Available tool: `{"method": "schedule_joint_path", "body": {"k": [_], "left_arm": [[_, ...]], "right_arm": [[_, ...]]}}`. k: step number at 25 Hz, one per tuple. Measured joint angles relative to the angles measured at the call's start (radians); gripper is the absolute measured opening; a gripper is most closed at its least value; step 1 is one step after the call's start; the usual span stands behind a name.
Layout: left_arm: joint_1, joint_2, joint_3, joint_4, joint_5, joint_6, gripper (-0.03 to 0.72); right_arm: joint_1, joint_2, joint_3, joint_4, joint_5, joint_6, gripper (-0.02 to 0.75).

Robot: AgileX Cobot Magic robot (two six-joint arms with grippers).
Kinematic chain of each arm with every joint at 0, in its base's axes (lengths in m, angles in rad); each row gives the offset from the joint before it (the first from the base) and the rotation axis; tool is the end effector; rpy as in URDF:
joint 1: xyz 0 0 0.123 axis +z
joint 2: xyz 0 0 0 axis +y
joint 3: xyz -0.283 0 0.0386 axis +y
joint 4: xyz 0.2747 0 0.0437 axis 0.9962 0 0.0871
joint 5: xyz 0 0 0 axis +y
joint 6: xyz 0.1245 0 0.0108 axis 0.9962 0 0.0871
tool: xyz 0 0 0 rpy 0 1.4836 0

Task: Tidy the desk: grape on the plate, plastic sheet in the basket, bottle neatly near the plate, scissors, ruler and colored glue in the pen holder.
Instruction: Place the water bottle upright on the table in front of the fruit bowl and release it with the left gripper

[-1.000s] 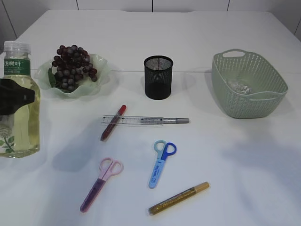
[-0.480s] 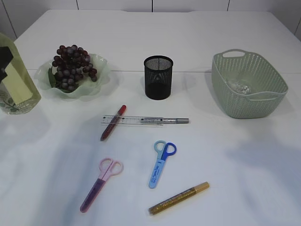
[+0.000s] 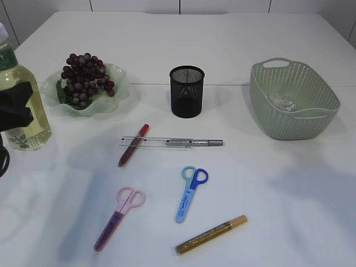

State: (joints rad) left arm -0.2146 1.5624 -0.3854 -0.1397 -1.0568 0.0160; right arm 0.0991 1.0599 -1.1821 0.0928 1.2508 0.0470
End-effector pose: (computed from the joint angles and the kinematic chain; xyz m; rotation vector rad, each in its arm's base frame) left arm 0.3021 -0.0504 0.1647 0.0358 1.6084 -0.1096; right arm 0.2234 0.0333 0.3582 -0.0612 2.6145 0.1770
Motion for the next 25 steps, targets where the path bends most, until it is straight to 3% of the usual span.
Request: {"method": "schedule_joint_path", "body": {"k": [14, 25], "left_arm": [[0.000, 0.358, -0.238, -0.009, -0.003, 0.046, 0.395], [0.000, 0.459, -0.299, -0.025, -0.038, 0.047, 0.395]], "right_arm": [[0.000, 0.000, 0.000, -0.038, 0.000, -0.031, 0.399], [0.000, 0.000, 0.000, -0.068, 0.000, -0.033, 0.399]]}}
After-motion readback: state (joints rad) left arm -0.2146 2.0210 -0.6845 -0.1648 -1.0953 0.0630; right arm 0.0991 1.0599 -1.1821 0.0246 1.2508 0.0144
